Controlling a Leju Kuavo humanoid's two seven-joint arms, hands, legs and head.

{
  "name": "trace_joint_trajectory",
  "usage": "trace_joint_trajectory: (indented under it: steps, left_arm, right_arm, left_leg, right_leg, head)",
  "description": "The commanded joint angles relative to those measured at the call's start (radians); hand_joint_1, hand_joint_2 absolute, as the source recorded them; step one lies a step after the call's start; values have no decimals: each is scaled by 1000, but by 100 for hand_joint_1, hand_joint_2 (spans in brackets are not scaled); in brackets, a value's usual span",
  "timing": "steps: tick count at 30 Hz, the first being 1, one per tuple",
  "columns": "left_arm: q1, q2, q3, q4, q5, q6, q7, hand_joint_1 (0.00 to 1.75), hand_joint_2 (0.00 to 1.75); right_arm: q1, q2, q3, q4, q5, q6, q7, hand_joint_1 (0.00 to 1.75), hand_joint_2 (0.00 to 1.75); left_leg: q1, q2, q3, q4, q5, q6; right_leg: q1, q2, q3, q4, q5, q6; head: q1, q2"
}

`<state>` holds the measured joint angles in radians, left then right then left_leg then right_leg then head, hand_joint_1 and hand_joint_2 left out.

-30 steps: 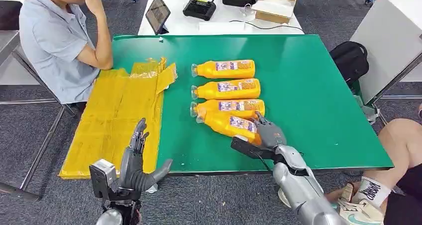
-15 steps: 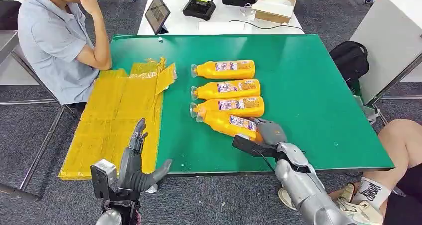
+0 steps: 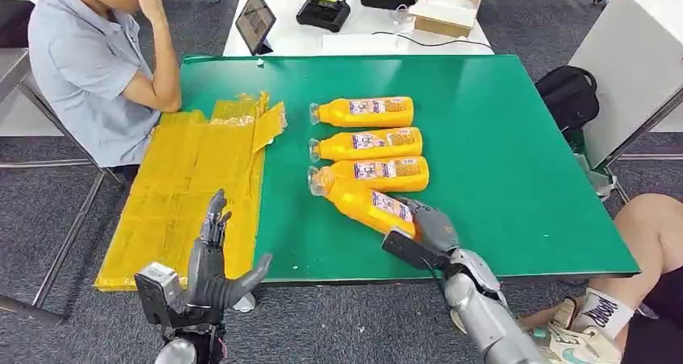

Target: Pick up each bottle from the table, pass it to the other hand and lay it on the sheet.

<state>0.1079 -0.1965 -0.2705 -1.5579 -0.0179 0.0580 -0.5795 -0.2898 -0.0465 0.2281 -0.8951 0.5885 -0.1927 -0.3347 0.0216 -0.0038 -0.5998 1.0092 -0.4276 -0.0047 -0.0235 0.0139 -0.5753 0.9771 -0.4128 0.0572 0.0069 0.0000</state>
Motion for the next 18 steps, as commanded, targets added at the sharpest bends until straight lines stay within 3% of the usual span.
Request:
trace_joint_trajectory:
  steps: [1, 2, 18]
  left_arm:
    - [-25, 3, -18, 55, 174, -28, 34, 0, 175]
    - [-26, 0, -15, 66, 218, -41, 53, 0, 175]
    - [-38, 13, -46, 86, 255, -49, 71, 0, 175]
  right_arm:
    - [139, 95, -128, -309, -135, -150, -141, 173, 175]
    - [141, 104, -137, -322, -154, -166, -157, 166, 175]
    - [120, 132, -126, -341, -209, -200, -220, 175, 175]
  left_leg:
    - [0, 0, -3, 0, 0, 1]
    - [-1, 0, -6, 0, 1, 1]
    - [-1, 1, -11, 0, 0, 1]
  right_leg:
    - [0, -1, -4, 1, -1, -2]
    - [-1, -2, -6, 2, -1, -2]
    - [0, -1, -11, 1, -1, -3]
  head:
    - [0, 0]
    - [-1, 0]
    - [-1, 0]
